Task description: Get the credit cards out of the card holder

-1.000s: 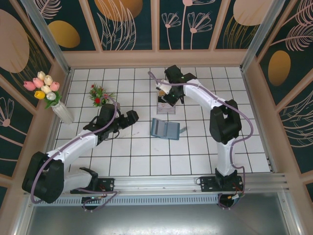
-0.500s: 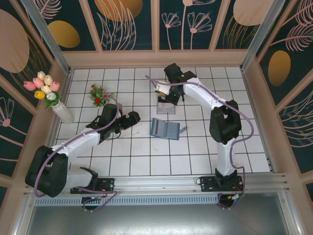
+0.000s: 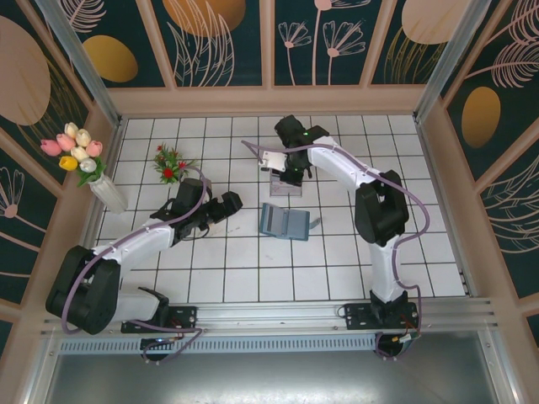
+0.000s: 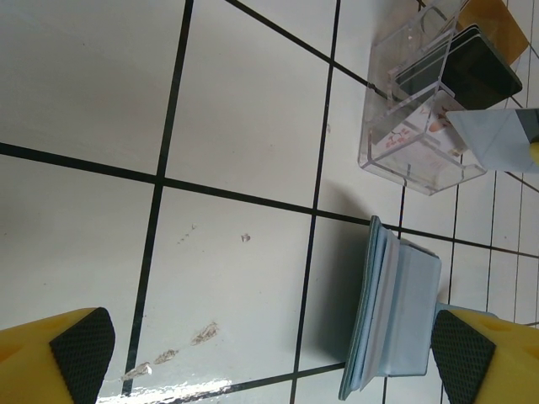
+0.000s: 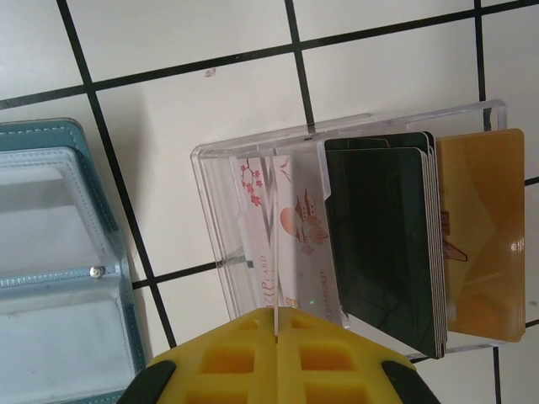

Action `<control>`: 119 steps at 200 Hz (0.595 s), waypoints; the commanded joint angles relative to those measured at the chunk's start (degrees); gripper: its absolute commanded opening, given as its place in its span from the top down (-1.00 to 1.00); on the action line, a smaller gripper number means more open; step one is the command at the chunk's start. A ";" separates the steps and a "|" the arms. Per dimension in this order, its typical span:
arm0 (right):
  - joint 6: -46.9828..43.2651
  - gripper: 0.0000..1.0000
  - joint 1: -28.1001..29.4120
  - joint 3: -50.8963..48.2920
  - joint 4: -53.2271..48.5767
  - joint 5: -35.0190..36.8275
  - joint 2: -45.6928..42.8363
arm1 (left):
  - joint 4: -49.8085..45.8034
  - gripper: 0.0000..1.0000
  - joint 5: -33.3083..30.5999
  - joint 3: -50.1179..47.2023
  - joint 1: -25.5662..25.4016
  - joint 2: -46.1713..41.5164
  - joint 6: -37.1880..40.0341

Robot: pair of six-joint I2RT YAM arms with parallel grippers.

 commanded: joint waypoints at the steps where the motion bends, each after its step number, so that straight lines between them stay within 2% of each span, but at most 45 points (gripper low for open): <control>1: -2.28 1.00 -0.03 1.30 -1.37 1.95 1.03 | 1.35 -0.97 1.03 0.73 0.31 0.59 -0.67; 119: -4.13 1.00 -0.12 3.47 -2.71 2.40 4.72 | 1.22 -0.97 0.63 0.03 0.30 0.62 -0.77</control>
